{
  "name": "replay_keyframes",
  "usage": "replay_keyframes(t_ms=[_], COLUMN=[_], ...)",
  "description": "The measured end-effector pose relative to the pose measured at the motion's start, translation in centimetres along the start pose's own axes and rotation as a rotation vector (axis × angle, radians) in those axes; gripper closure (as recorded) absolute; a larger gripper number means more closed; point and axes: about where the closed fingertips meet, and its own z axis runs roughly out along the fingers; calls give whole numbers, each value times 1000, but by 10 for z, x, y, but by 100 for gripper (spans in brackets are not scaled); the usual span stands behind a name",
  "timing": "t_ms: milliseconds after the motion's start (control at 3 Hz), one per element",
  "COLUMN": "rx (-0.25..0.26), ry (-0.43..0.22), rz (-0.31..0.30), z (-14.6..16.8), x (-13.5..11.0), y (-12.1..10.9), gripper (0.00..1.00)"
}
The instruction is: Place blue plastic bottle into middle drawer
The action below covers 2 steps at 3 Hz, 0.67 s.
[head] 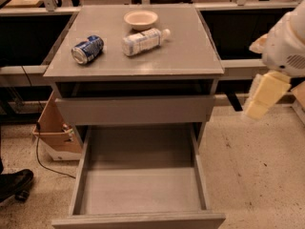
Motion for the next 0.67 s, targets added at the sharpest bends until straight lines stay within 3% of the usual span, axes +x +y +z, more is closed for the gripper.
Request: replay_keyframes(t_ms=[667], rx=[40], ry=[-83], rz=[-14], z=[81], x=[-39], y=[-71], gripper=[0])
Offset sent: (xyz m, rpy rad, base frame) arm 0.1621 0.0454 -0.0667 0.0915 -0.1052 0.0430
